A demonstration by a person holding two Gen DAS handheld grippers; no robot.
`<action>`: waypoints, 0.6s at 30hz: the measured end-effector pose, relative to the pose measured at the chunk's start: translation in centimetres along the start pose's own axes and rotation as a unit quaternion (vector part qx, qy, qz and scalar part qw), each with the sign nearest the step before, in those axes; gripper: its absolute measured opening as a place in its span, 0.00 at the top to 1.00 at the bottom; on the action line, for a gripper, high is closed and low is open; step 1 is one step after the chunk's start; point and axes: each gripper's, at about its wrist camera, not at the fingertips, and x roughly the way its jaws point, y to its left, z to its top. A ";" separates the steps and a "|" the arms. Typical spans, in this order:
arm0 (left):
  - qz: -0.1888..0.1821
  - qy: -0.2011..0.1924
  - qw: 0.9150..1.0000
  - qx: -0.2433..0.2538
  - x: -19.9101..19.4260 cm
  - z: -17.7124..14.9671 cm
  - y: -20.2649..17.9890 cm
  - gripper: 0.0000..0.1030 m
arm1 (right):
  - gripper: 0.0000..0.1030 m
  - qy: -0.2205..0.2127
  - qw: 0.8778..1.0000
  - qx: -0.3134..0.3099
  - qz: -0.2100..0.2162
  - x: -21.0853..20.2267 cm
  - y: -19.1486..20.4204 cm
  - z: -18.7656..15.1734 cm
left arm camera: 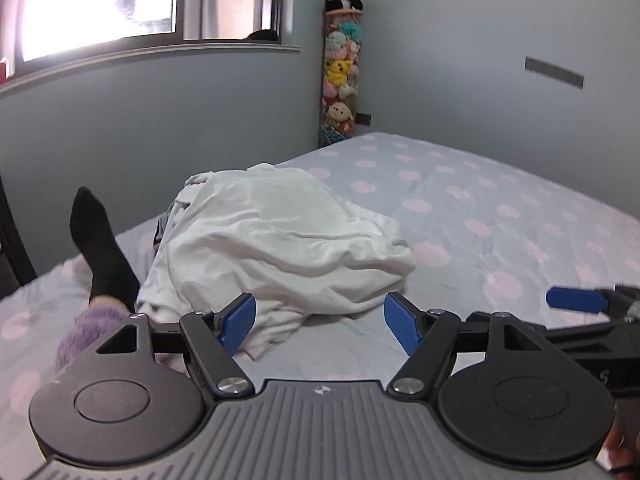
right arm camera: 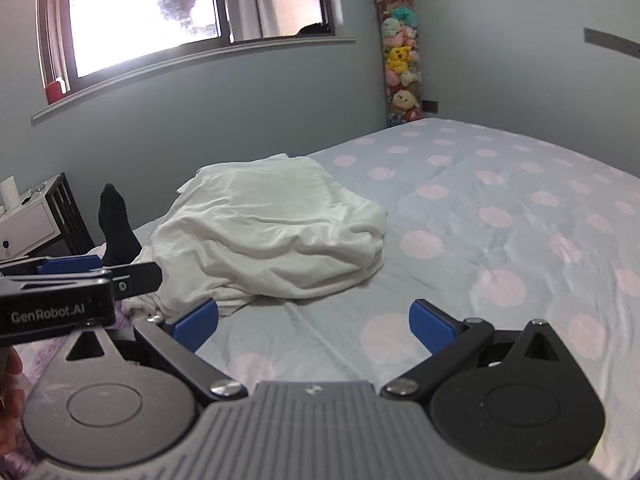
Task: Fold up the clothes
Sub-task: 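Move both grippers toward the crumpled white shirt on the bed, then grasp the white shirt with both grippers and lift it up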
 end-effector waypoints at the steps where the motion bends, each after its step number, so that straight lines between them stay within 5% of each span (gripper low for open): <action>1: 0.002 0.005 1.000 0.004 0.8 0.3 0.2 0.32 | 0.01 0.003 1.000 -0.003 0.002 0.9 -0.1 0.4; 12: 0.005 0.061 0.998 0.033 12.8 1.9 1.7 0.33 | 0.13 0.043 0.998 -0.032 0.010 13.1 -2.9 2.8; 18: 0.028 0.059 0.998 0.025 17.7 1.7 3.0 0.39 | 0.21 0.066 0.997 -0.037 0.014 19.7 -4.4 3.3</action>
